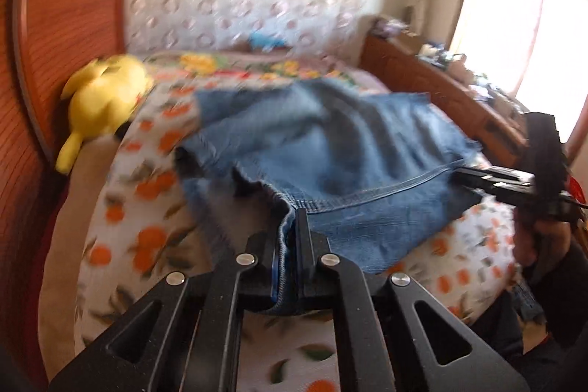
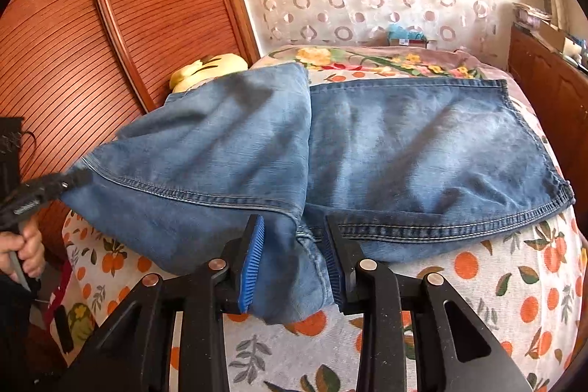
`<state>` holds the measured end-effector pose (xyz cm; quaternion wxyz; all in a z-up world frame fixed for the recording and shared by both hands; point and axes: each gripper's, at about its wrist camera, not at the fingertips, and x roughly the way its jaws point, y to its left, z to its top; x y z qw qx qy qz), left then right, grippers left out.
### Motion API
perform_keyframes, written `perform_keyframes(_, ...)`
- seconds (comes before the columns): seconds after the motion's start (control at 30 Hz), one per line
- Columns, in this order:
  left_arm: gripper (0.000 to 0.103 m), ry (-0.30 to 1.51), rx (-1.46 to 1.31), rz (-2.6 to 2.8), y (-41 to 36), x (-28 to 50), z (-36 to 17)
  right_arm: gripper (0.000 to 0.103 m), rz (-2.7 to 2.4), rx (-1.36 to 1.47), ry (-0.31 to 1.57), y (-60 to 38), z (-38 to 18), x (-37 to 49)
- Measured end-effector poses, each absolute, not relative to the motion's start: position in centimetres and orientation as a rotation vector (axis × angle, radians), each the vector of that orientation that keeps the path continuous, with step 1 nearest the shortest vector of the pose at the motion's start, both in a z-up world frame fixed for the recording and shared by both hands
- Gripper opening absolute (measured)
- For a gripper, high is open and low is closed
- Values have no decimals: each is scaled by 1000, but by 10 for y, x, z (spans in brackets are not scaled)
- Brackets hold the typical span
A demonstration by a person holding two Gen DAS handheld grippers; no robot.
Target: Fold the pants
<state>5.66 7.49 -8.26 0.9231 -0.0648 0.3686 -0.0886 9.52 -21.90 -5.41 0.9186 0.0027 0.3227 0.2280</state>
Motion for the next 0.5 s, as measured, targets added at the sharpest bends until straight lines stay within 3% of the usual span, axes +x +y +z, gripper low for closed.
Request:
perform_keyframes(0.17,14,798,-148,-159,83,66,-92,33,476,-13,682,-212,-57,97)
perform_keyframes(0.27,30,775,-172,-169,89,67,-84,33,469,-13,695,-211,-59,100)
perform_keyframes(0.33,48,737,-205,-175,99,61,-77,33,466,-9,703,-211,-60,103)
perform_keyframes(0.5,50,699,-220,-139,117,63,-65,34,460,-10,704,-207,-61,105)
